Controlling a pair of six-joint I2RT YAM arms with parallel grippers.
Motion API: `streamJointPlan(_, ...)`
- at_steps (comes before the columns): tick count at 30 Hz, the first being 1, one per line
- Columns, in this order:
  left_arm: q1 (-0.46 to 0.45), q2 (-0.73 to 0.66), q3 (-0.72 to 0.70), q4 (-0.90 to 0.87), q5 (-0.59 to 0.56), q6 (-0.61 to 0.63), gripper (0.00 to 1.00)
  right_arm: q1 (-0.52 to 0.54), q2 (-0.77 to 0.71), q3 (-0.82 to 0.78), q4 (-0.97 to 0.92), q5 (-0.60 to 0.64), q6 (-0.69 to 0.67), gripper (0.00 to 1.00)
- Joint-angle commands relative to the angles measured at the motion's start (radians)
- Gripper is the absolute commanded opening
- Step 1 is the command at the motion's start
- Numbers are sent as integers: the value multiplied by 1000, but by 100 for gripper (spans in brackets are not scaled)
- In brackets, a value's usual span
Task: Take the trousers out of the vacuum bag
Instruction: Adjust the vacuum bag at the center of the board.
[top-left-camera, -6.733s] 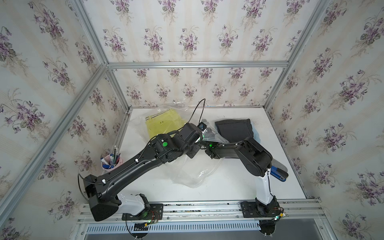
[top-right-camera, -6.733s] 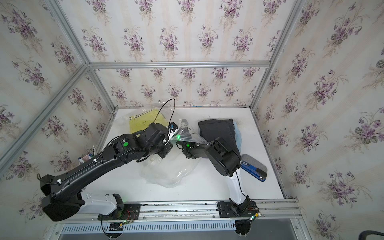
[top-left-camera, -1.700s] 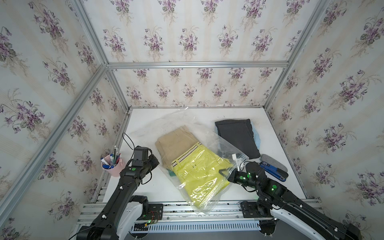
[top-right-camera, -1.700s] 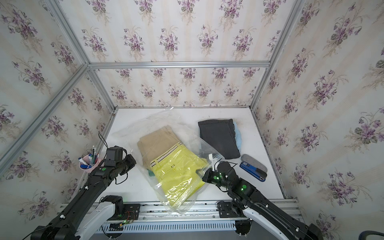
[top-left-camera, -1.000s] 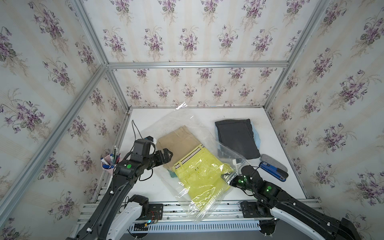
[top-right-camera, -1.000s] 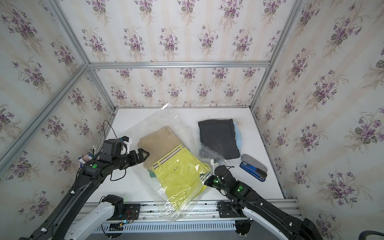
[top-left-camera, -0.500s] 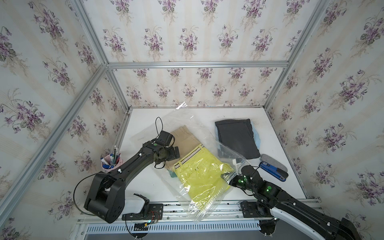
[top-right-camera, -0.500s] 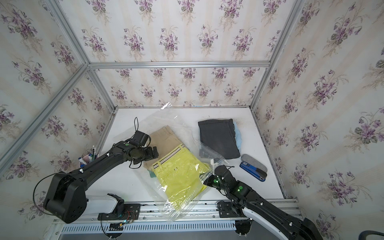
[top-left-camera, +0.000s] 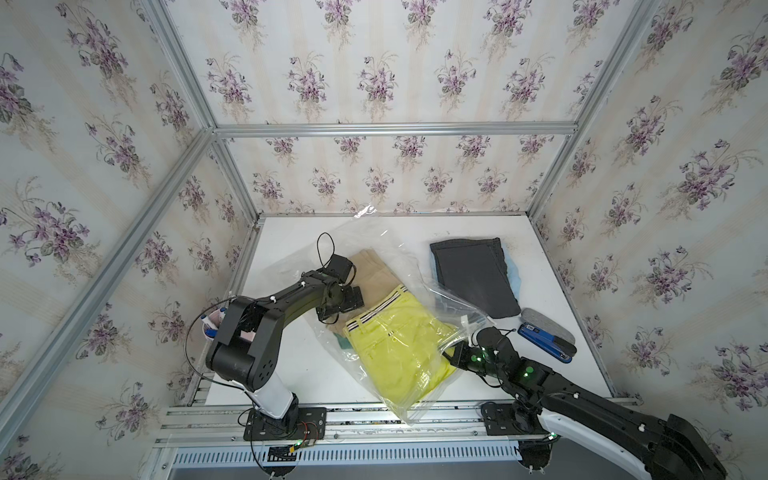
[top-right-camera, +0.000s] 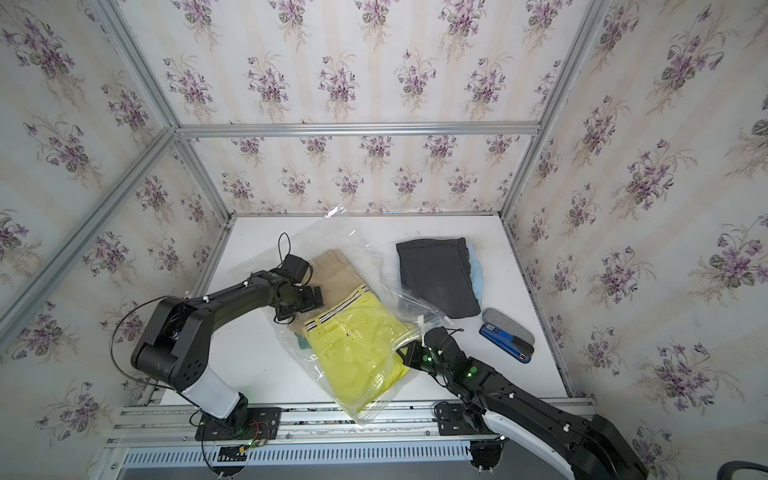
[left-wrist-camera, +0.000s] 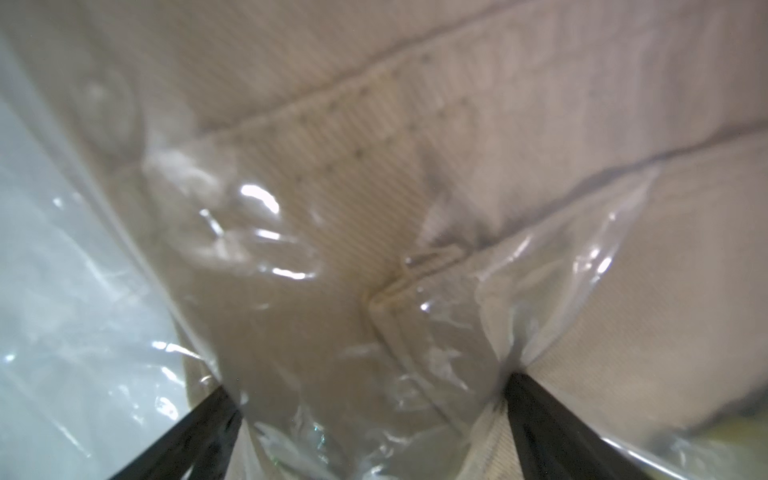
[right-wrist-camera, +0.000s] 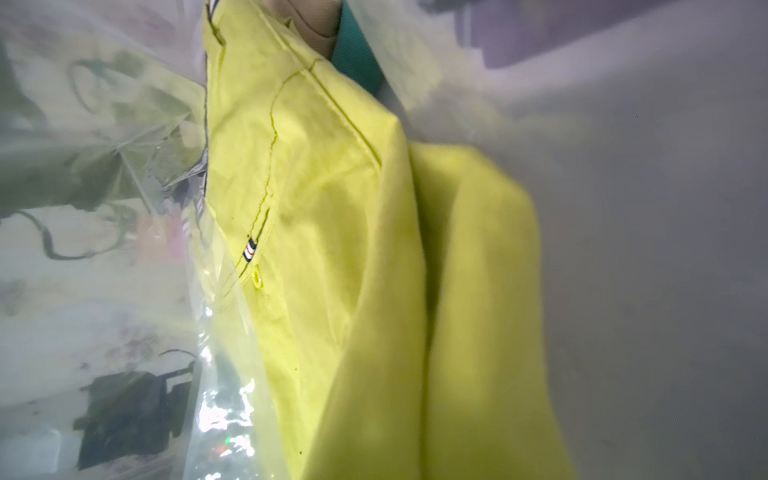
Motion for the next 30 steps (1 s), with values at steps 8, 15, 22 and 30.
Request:
streamJointPlan(8,96,189,254,13,-43,36,99,-13,287,140,307,50,-53,0)
streamJointPlan(15,137,299,434,-75,-63,48,99,-56,410,244,335,12,-103,0)
streamJointPlan(22,144,346,466,-78,-56,36,99,-134,438,282,295,-64,-151,0)
streamJointPlan(30,143,335,424,-24,-39,66,100,-139,404,250,315,-76,-153,0)
